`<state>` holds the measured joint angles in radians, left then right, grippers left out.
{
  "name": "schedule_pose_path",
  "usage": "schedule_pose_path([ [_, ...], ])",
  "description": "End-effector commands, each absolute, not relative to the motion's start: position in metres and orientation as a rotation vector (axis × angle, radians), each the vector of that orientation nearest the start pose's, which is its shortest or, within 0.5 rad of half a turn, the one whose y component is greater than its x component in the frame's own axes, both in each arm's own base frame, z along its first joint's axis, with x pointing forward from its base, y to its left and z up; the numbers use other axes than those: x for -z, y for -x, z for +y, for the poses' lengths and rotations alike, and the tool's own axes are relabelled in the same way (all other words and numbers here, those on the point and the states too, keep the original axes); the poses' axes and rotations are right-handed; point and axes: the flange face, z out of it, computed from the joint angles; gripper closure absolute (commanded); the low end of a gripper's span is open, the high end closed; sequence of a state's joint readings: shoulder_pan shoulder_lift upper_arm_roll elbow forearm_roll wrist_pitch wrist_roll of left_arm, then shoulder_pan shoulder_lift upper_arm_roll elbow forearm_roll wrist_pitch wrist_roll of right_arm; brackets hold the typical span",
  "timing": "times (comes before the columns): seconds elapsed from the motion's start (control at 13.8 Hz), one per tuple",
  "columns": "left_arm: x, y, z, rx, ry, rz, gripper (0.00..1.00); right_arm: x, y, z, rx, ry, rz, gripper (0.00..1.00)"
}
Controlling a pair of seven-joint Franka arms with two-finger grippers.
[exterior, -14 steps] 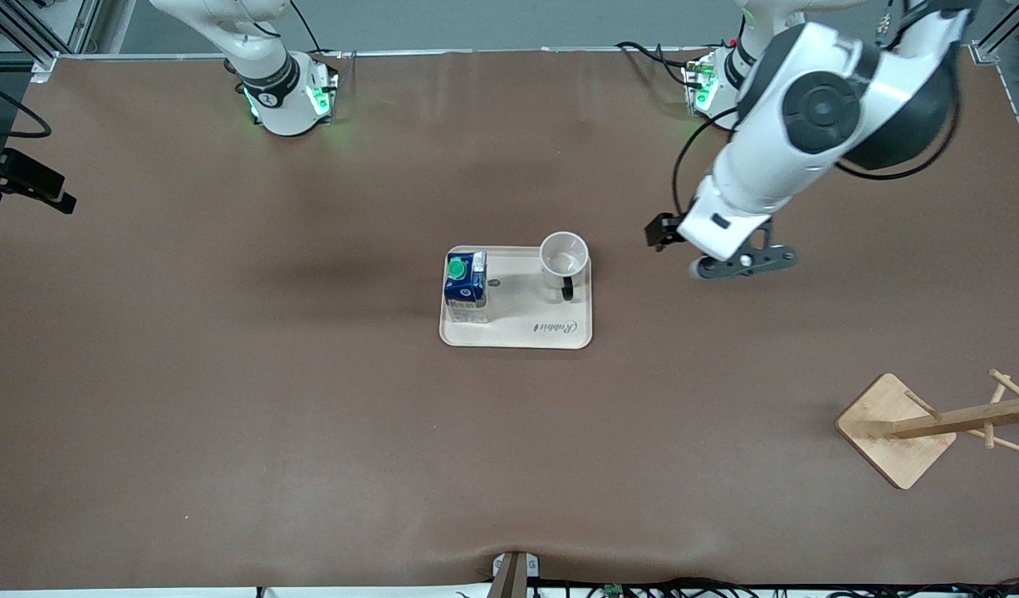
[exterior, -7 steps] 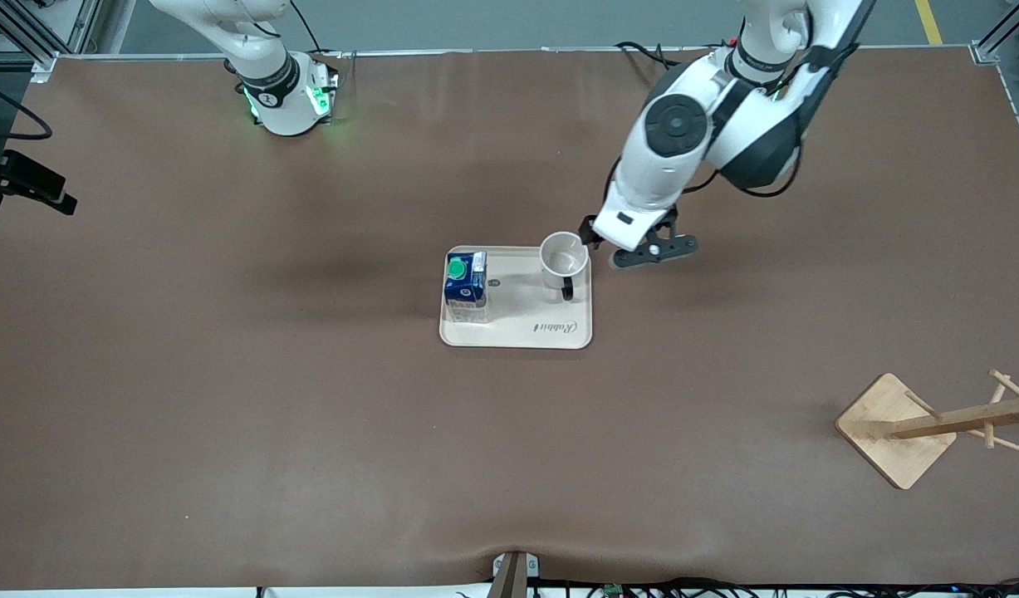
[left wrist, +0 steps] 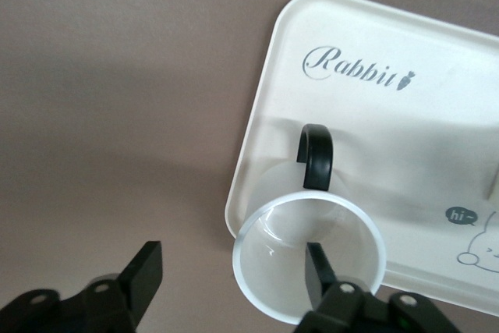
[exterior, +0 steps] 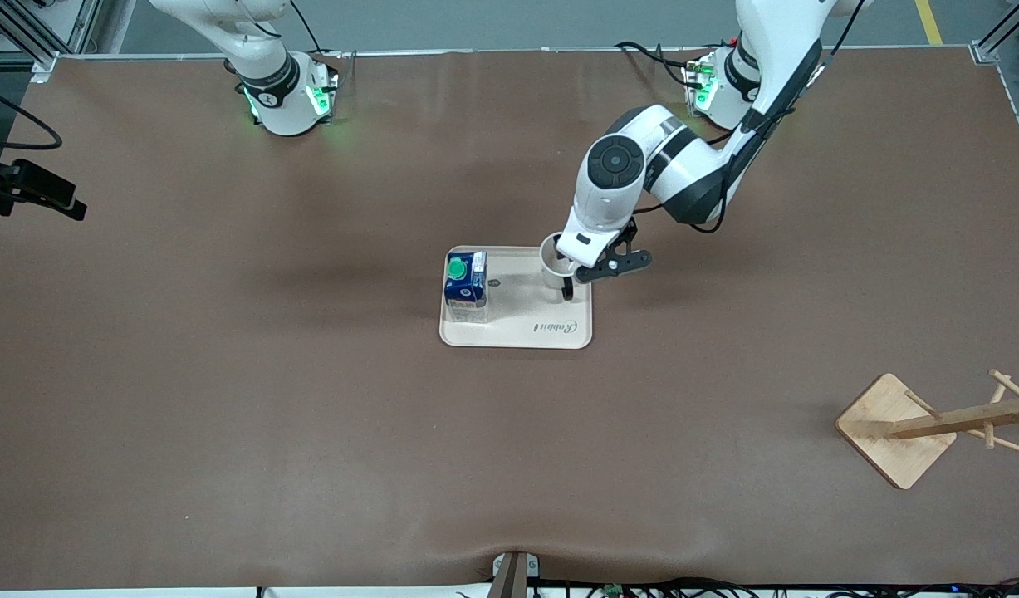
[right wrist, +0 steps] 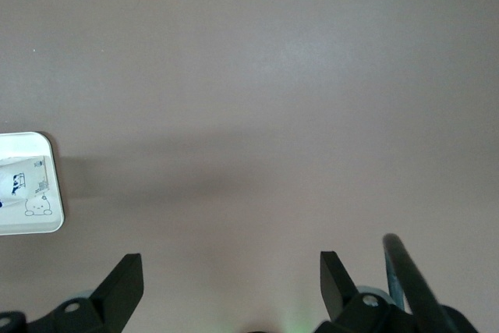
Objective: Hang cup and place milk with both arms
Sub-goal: 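Lower the left gripper and grasp the white mug by its rim, then lift the mug with the left gripper while the right gripper reaches the carton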
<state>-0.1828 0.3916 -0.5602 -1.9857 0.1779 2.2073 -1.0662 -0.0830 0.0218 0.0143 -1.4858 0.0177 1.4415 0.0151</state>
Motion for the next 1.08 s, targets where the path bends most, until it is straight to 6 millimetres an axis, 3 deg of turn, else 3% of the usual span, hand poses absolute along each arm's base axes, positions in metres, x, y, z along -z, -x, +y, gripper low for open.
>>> schedule_pose_path([
  [0.0, -0.272, -0.448, -0.401, -0.188, 3.082, -0.346, 0.32, -0.643, -0.548, -0.031, -0.111, 3.108, 0.124, 0.00],
  [0.14, -0.262, -0.445, -0.403, -0.210, 3.083, -0.340, 0.35, -0.627, -0.556, -0.031, -0.158, 3.104, 0.120, 0.00],
  [0.43, -0.248, -0.437, -0.412, -0.246, 3.077, -0.312, 0.43, -0.624, -0.557, -0.030, -0.180, 3.103, 0.122, 0.00],
  [0.65, -0.242, -0.437, -0.413, -0.255, 3.084, -0.313, 0.75, -0.619, -0.560, -0.024, -0.194, 3.097, 0.102, 0.00],
  [0.8, -0.241, -0.439, -0.412, -0.252, 3.086, -0.316, 0.98, -0.605, -0.569, 0.006, -0.226, 3.096, 0.024, 0.00],
  [1.01, -0.258, -0.455, -0.411, -0.210, 3.109, -0.336, 1.00, -0.598, -0.571, 0.017, -0.253, 3.092, -0.012, 0.00],
])
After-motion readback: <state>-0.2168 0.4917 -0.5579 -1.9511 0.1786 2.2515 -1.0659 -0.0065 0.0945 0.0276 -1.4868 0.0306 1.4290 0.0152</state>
